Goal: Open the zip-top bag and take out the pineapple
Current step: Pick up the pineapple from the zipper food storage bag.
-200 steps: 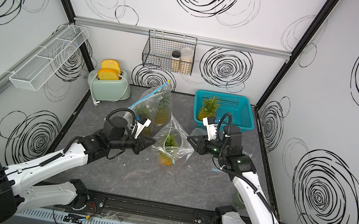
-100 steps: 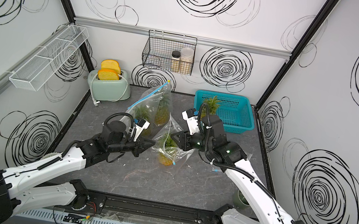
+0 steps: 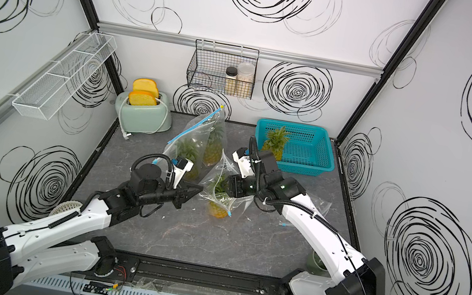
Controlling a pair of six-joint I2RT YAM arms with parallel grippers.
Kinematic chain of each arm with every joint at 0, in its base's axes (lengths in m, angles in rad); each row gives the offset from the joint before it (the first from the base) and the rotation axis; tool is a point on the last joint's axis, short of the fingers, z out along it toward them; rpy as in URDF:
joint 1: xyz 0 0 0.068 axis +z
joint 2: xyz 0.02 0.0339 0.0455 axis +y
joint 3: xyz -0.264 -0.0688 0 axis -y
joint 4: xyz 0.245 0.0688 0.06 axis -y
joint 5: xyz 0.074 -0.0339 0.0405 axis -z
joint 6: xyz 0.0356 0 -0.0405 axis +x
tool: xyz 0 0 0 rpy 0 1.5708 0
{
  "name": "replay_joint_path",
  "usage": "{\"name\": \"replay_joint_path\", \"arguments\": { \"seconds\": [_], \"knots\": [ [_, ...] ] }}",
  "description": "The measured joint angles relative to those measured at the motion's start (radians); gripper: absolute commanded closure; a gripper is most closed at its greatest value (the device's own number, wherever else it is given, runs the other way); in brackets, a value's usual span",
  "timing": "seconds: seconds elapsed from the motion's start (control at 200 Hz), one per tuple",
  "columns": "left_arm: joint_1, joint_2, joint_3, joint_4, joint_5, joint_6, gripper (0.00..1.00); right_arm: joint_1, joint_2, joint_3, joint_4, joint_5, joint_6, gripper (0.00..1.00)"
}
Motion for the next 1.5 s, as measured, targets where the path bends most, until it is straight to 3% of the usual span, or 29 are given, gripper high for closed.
{"name": "replay_joint_path", "arguments": {
  "seconds": [0.215,0.56,1.116,1.216,1.381,1.501],
  "knots": [
    [-0.007,-0.003,-0.044,0.069,-0.008,-0.011,1.0,0.036,0.071,0.082,-0.046,0.049,0.004,0.34],
    [-0.009,-0.018,-0.085,0.143,-0.025,-0.034,1.0,0.122,0.13,0.2,-0.134,0.13,0.012,0.33],
    [-0.01,-0.056,-0.129,0.175,-0.045,-0.051,1.0,0.129,0.268,0.266,-0.239,0.187,0.021,0.34],
    [-0.011,-0.059,-0.137,0.179,-0.046,-0.054,1.0,0.129,0.298,0.278,-0.237,0.188,0.018,0.43],
    [-0.012,-0.059,-0.141,0.18,-0.047,-0.055,1.0,0.128,0.3,0.266,-0.233,0.197,0.017,0.79],
    [-0.012,-0.059,-0.141,0.18,-0.051,-0.055,0.98,0.116,0.277,0.243,-0.222,0.222,0.014,0.93]
  ]
}}
